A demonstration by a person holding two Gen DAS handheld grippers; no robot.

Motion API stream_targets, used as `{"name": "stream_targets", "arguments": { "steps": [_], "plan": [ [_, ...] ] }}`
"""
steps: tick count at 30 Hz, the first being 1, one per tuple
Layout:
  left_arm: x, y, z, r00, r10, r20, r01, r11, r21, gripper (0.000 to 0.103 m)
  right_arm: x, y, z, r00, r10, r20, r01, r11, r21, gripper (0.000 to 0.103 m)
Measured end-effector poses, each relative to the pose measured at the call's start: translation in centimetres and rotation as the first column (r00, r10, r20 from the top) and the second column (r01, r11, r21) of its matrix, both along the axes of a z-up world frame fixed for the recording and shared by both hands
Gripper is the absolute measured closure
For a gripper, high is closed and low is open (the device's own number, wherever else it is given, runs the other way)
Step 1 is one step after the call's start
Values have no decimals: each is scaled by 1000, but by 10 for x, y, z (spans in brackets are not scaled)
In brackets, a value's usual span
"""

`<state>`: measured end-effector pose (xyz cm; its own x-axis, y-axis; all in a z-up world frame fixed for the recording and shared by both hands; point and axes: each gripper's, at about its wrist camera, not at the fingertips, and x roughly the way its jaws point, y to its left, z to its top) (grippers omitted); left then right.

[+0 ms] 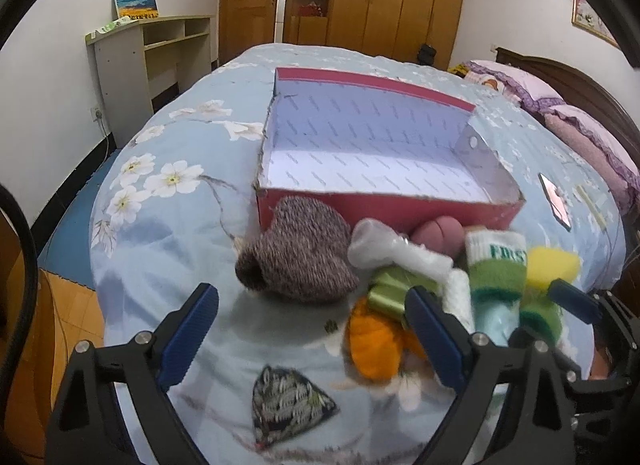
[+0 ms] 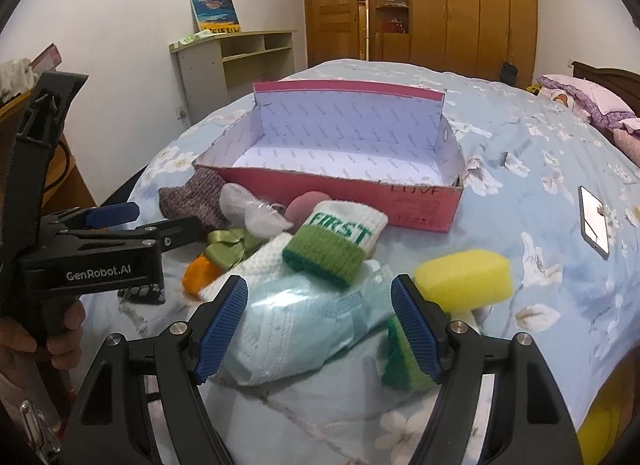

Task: Organize soft objects
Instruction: 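Grasp the brown knit sock with the left tool while the right tool grasps the green FIRST sock, then carry both socks into the pink box and open both tools to release them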

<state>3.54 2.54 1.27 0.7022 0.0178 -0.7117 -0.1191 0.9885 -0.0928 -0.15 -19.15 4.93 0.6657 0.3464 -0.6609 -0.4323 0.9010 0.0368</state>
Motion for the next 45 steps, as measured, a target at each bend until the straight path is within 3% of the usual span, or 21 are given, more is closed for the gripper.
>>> {"name": "stream_targets", "arguments": {
  "steps": [10, 18, 24, 29, 34, 45],
  "plan": [
    [29, 15, -12, 1000, 14, -26, -14, 1000, -13, 15, 24, -2, 0, 1000, -12, -10, 12, 1000, 9, 27],
    [41, 16, -25, 999, -10, -49, 8, 999, -38, 23, 39, 1, -11, 999, -7, -36, 8, 999, 32, 38],
    [39, 11, -24, 998, -42, -36, 40, 998, -51, 40, 38, 5, -13, 1000, 27, -13, -26, 999, 36, 53],
    [32, 13, -21, 999, -43, -26, 42, 997, -62, 63, 33, 7, -12, 999, 35, 11, -36, 999, 33, 59],
    [25, 16, -13, 999, -42, -2, 41, 997, -62, 74, 28, 3, -6, 999, 27, 39, -28, 999, 37, 62],
    [6, 14, 16, 997, -40, 67, 45, 996, -75, 76, 20, -4, 10, 997, 26, 78, -32, 997, 77, 63]
  ]
}}
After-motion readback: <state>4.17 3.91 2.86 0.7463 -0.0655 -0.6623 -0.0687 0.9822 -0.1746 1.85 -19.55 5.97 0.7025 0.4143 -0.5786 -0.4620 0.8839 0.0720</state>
